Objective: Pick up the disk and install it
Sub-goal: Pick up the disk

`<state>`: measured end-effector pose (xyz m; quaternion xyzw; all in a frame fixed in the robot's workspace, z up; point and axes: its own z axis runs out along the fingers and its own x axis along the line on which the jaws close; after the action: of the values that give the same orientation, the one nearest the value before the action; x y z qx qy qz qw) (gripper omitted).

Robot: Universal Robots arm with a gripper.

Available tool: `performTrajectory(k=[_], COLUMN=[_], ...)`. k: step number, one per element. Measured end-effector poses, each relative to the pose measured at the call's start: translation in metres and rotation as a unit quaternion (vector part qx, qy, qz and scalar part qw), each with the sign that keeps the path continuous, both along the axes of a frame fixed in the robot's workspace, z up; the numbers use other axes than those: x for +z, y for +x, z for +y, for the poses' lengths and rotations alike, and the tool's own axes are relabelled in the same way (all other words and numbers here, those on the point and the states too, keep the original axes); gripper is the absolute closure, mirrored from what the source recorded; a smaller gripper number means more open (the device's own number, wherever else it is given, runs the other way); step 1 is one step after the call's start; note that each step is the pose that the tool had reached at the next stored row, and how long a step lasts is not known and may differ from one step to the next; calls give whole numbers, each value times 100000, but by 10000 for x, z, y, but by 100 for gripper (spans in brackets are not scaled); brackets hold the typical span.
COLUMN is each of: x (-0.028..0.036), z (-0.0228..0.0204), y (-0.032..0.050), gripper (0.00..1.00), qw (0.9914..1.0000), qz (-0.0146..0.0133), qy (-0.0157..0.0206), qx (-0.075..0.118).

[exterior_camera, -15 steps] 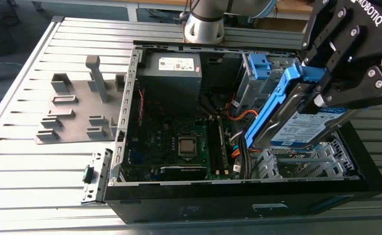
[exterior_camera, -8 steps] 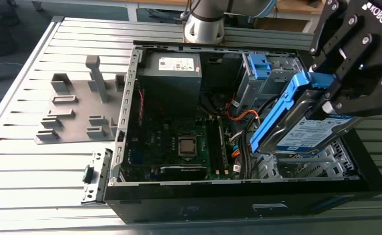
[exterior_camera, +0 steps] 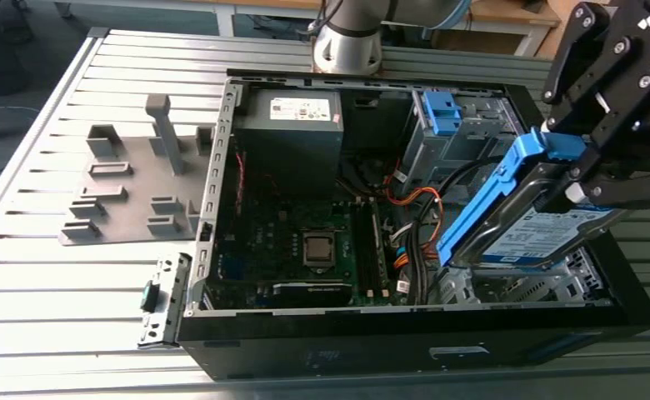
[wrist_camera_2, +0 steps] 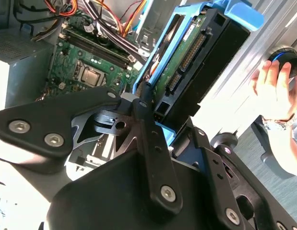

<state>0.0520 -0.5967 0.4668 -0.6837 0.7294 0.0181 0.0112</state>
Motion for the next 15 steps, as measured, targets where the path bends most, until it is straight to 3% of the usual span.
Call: performTrajectory(k=[7,10,15], x=[-17,-50,-127], z=[-34,-35,-35], y=[134,227,275], gripper=[64,64,64], qw=[100000,100000,99974], qz=[69,240,285], qy=[-3,-7,-6], qx=[2,156,2263])
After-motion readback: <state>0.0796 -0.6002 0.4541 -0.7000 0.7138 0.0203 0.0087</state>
